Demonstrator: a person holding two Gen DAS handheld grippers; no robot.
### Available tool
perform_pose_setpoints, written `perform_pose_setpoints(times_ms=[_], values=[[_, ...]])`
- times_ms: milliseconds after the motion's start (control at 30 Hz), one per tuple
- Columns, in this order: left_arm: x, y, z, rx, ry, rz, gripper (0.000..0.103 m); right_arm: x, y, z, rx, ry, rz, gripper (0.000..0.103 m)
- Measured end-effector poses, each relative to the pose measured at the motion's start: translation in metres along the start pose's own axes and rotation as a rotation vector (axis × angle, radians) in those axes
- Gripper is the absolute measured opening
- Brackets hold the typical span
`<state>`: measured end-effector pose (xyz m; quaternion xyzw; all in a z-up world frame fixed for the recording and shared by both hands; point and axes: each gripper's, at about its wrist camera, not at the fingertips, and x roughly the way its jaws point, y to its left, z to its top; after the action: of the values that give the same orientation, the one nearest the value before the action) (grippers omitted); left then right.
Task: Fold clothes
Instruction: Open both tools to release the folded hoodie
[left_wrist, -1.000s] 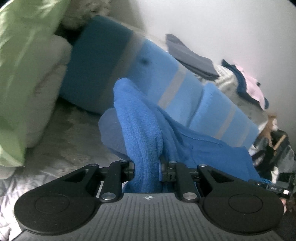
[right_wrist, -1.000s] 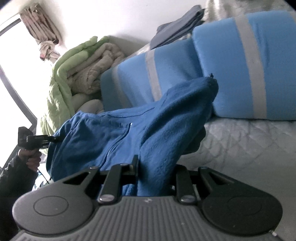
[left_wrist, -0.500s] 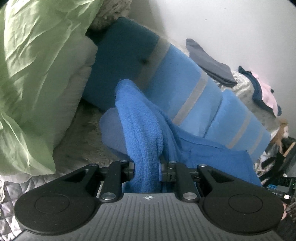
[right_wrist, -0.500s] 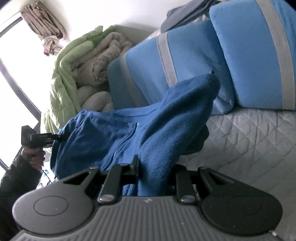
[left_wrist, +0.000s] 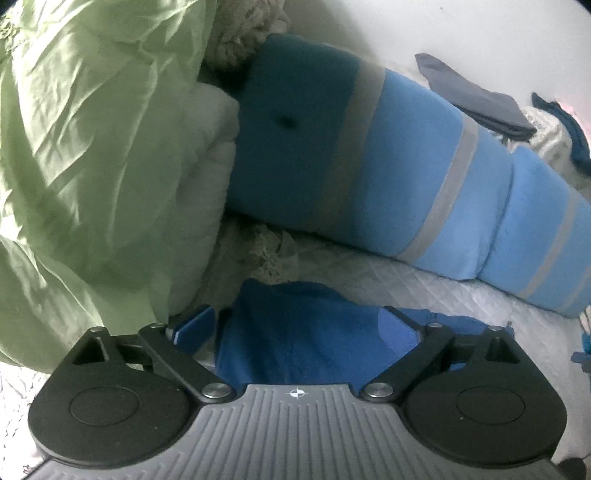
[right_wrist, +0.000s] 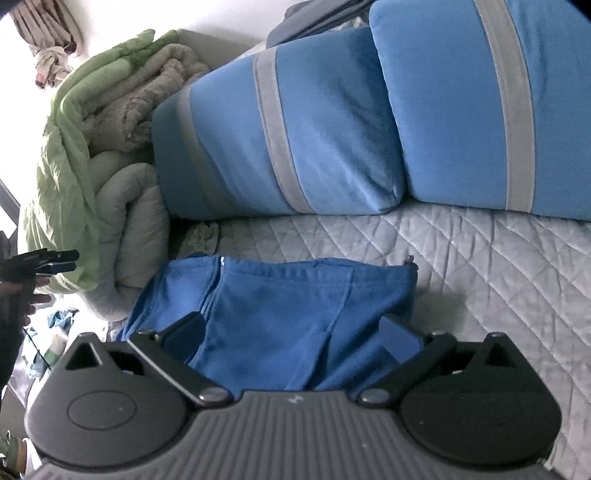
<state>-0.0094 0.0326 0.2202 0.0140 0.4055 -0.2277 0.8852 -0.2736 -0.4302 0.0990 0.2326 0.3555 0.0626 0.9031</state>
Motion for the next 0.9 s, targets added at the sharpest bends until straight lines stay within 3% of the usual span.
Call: perform_pose_setpoints(times_ms=[500,900], values=[[0.001,-0.012,-0.007,0.011,0.073,-0.049,0.097,-0.012,-0.005,-0.003,0.012,-0.001,-0.006,0.103],[-0.002,-0.034,-0.011,0.054,0.071,-0.066,0.097,-0.021,-0.012,-0.005,0.027,0.002,-0.012,0.103]])
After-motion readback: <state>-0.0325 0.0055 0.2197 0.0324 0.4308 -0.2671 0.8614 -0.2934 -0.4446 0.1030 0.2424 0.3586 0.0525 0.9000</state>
